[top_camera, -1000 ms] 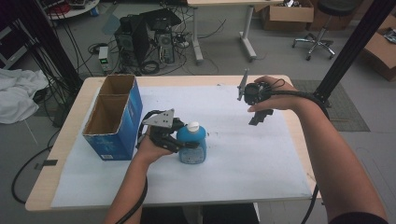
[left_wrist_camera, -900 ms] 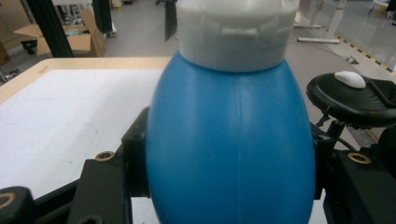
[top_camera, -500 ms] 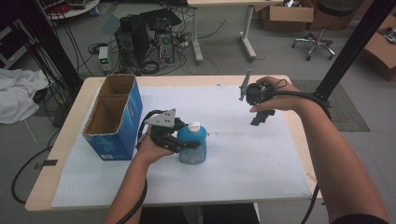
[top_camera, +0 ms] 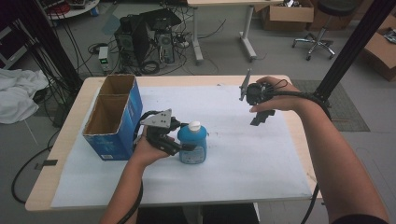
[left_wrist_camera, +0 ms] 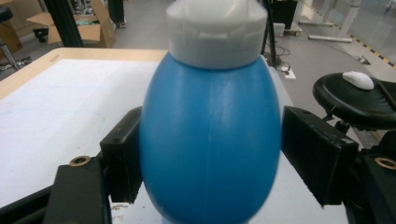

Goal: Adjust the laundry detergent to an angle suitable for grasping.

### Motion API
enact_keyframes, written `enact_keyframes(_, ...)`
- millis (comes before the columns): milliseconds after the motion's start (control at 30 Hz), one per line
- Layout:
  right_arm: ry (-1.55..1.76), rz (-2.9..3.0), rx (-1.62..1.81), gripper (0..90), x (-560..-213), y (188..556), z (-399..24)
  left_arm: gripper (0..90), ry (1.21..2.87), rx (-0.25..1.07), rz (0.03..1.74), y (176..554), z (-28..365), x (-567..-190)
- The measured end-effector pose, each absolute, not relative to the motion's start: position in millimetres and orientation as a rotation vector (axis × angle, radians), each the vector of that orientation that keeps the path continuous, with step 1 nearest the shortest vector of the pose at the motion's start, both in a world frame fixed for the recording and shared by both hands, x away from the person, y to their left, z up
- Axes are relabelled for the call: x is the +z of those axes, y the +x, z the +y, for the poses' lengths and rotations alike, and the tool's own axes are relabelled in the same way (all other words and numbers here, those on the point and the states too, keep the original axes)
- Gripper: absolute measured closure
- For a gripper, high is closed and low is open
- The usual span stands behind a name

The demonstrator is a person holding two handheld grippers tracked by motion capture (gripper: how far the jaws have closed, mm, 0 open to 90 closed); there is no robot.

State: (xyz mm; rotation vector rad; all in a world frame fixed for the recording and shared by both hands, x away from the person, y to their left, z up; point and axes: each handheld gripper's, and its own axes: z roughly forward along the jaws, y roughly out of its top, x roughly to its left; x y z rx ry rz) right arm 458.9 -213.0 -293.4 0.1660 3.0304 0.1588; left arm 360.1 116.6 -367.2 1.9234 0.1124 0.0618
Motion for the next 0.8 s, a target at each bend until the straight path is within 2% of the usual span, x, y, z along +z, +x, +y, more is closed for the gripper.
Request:
enact_keyframes(333, 0.155, 3.024, 0.161, 15.9, -292.1, 458.6, -210.1, 22.8, 1.934, 0.09, 0.132, 351.5, 130.9, -355.9)
enact_keyframes(800, 0.156, 3.025, 0.168, 15.9, -291.7, 457.8, -208.6, 21.5, 1.943, 0.102, 0.142, 346.1, 143.2, -346.6)
